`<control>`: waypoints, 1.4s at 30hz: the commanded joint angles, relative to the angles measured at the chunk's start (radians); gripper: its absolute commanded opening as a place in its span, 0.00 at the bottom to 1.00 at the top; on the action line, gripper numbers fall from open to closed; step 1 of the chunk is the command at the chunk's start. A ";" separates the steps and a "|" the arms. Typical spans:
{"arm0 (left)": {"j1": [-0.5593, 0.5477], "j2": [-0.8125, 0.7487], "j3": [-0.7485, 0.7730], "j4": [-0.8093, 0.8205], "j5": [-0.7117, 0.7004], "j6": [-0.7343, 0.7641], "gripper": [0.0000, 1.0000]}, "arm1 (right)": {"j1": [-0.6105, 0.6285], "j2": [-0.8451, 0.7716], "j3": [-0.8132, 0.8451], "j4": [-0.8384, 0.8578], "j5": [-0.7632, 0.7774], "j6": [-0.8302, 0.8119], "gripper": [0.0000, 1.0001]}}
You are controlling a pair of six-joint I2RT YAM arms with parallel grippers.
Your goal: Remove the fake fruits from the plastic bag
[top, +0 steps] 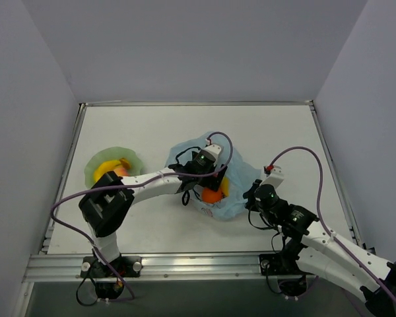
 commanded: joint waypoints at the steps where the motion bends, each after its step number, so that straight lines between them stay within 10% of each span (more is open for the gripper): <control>1: 0.009 0.029 0.084 0.036 -0.027 0.033 0.94 | 0.003 0.018 0.022 0.030 0.000 -0.019 0.00; 6: 0.013 0.077 0.079 0.069 -0.015 0.027 1.00 | 0.005 0.041 0.031 0.039 0.000 -0.032 0.00; 14: 0.011 -0.058 0.001 0.128 0.023 0.010 0.50 | 0.006 0.064 0.027 0.070 -0.002 -0.033 0.00; 28: 0.080 -0.483 -0.129 -0.132 0.445 -0.070 0.50 | -0.001 0.101 0.080 0.093 0.069 -0.095 0.00; 33: 0.276 -0.716 -0.174 -0.274 0.471 -0.091 0.48 | -0.005 0.099 0.077 0.094 0.066 -0.098 0.00; 37: 0.456 -0.816 -0.174 -0.455 0.153 -0.172 0.56 | -0.003 0.076 0.071 0.097 0.061 -0.099 0.00; 42: 0.687 -0.840 -0.189 -0.428 0.086 -0.241 0.56 | -0.003 0.042 0.060 0.108 0.041 -0.110 0.00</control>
